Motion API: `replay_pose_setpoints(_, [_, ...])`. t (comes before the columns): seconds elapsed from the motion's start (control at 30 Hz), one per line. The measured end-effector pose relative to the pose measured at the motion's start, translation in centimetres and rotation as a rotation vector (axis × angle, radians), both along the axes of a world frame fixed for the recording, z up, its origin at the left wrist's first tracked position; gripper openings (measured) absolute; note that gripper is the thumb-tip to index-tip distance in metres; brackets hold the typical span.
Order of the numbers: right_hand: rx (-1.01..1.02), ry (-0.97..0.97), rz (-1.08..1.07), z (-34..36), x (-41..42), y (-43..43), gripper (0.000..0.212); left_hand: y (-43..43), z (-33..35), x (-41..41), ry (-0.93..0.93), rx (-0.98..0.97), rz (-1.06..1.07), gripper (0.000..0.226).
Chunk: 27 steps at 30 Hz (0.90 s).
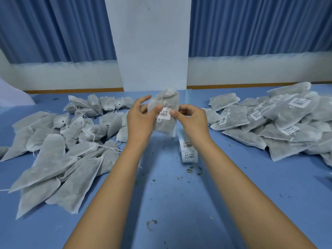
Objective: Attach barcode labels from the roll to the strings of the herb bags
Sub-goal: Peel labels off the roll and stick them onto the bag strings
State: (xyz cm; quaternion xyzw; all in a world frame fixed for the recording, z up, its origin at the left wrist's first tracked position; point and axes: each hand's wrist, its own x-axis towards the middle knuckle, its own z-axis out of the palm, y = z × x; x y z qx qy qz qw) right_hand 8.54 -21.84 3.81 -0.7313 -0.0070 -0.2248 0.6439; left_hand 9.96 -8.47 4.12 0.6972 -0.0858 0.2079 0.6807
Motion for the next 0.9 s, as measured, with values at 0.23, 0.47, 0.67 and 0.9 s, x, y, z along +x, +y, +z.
replay_pose_setpoints(0.23, [0.067, 0.053, -0.062, 2.0, -1.4, -5.9, 0.028, -7.7, 3.0, 1.1, 0.009, 0.098, -0.063, 0.037])
replay_pose_setpoints(0.47, [0.495, 0.295, -0.170, -0.4, -2.0, -14.0, 0.023, -16.9, 0.9, 0.0, 0.401, 0.209, -0.376, 0.055])
replay_pose_setpoints(0.67, [0.786, 0.208, -0.264, -0.8, 0.0, -18.4, 0.031, -16.8, 0.8, 1.6, 0.290, 0.604, -0.123, 0.047])
replay_pose_setpoints(0.9, [0.396, 0.473, 0.103, -6.6, -0.9, -10.7, 0.020, -10.2, 0.7, 3.0, 0.791, 1.347, -0.154, 0.042])
